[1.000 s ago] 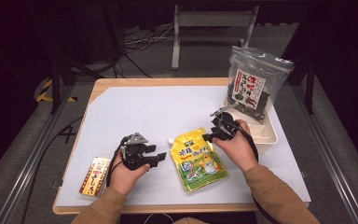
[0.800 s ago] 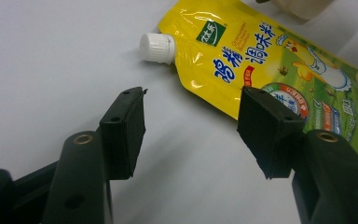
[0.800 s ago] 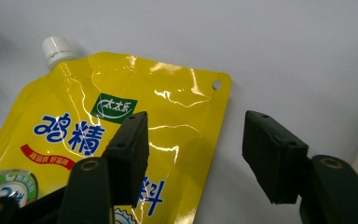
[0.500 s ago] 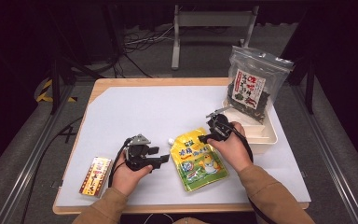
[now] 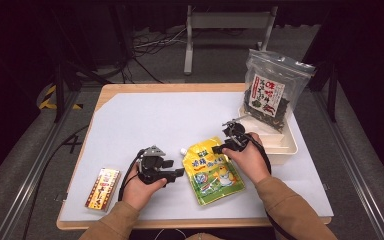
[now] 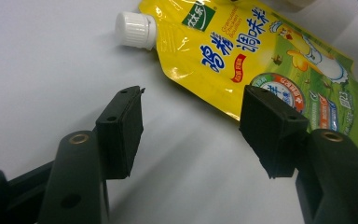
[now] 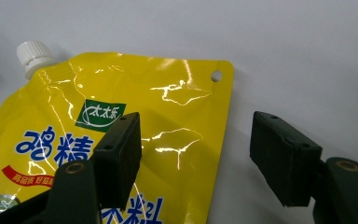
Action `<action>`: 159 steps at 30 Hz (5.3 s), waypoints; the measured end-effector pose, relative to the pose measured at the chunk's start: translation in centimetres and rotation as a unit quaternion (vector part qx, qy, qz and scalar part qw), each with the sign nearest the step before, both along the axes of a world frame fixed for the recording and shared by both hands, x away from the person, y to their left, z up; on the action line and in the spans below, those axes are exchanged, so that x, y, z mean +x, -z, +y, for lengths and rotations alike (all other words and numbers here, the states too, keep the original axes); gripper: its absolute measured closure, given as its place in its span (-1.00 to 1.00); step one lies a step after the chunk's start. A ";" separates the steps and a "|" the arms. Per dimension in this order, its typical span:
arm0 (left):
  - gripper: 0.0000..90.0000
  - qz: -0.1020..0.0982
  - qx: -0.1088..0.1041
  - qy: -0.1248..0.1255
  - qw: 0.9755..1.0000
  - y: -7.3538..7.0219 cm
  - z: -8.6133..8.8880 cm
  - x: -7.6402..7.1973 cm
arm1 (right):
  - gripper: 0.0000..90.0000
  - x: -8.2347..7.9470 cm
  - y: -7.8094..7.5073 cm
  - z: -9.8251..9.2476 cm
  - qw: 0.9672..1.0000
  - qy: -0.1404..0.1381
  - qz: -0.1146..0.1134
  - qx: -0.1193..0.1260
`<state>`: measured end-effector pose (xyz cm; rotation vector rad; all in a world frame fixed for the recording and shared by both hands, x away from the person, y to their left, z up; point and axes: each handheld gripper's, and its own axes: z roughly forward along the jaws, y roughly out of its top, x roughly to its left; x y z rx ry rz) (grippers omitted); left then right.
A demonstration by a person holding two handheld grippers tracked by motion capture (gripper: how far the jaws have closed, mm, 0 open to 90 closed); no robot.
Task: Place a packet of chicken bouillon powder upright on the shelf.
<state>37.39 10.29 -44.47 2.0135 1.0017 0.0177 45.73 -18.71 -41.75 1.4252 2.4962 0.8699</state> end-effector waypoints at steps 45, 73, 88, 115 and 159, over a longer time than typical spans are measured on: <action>0.42 -0.057 0.046 0.031 0.997 1.0 -1.6 0.2 | 0.56 -1.4 -1.2 1.3 0.994 -0.089 0.060 0.028; 0.31 -0.049 0.037 0.028 0.998 1.1 -1.5 0.1 | 0.98 -0.7 -0.7 1.3 0.990 -0.099 0.099 -0.008; 0.15 -0.069 -0.010 0.004 0.998 -1.6 0.4 -0.5 | 1.00 -2.8 -4.6 -0.1 0.991 -0.112 0.044 0.056; -0.09 -0.053 -0.073 0.003 0.996 -2.0 1.6 -0.2 | 1.00 -6.9 -11.3 1.1 0.975 -0.177 -0.060 0.117; 0.61 -0.121 -0.074 0.043 0.989 -4.4 1.5 -0.6 | 0.99 -8.2 -11.2 1.4 0.960 -0.188 -0.136 0.155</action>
